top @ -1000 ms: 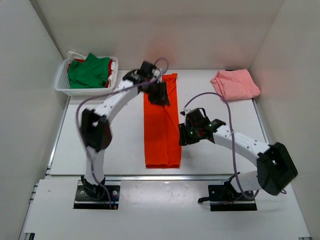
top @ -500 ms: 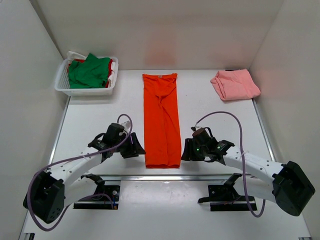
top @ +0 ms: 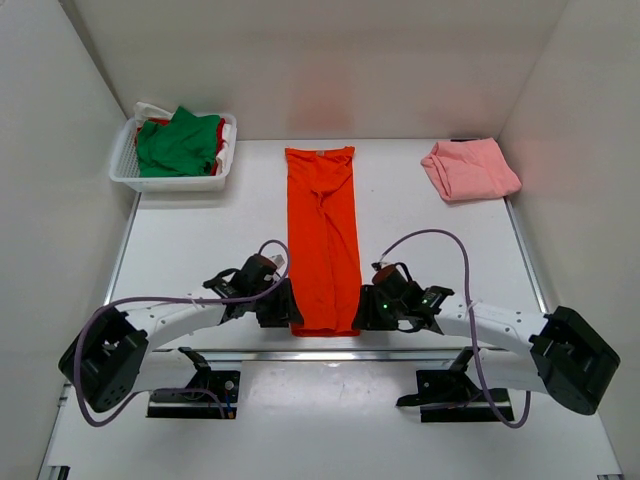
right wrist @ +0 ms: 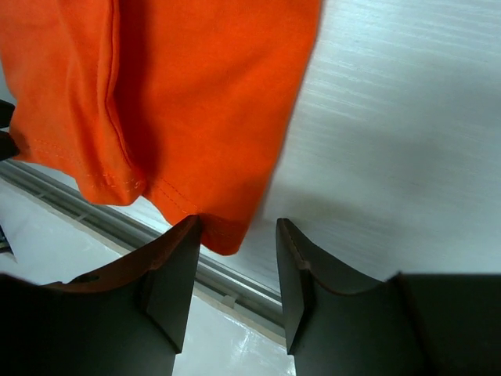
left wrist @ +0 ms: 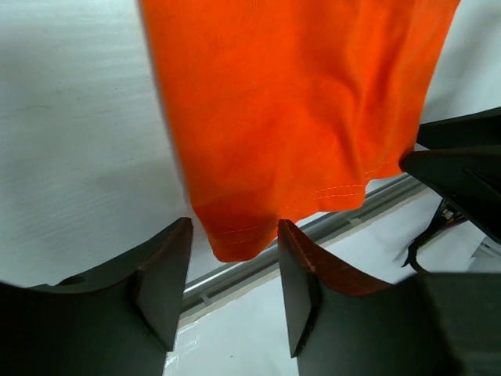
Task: Fold and stack the t-shirts
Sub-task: Grab the bottom of the folded rectangular tshirt with both arms
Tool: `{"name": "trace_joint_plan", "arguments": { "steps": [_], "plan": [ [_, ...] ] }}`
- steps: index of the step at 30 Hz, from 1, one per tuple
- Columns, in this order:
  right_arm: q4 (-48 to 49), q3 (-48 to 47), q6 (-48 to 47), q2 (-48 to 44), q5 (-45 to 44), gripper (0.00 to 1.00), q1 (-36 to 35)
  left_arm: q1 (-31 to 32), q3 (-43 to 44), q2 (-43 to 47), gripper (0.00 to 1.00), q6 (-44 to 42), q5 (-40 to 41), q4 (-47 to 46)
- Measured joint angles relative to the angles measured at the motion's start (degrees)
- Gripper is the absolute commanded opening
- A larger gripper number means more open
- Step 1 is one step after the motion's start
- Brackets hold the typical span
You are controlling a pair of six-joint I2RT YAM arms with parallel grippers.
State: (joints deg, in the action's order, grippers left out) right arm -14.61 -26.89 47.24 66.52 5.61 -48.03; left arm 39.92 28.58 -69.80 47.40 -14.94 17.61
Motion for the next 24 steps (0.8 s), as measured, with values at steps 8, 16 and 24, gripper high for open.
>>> {"name": "trace_joint_plan", "arguments": {
  "steps": [8,16,24],
  "plan": [
    [2.4,-0.1,0.7,3.9,0.9,0.0,-1.7,3.8,-0.5,-2.1,0.0,2.1,1.4,-1.0],
    [1.4,2.7,0.5,-0.2,1.6,0.0,-1.8,3.0,-6.4,4.4,0.0,2.2,1.9,0.0],
    [-1.2,3.4,-2.1,-3.0,3.6,0.0,-0.6,3.4,-6.5,4.4,0.0,2.1,-0.6,0.1]
  ]
}}
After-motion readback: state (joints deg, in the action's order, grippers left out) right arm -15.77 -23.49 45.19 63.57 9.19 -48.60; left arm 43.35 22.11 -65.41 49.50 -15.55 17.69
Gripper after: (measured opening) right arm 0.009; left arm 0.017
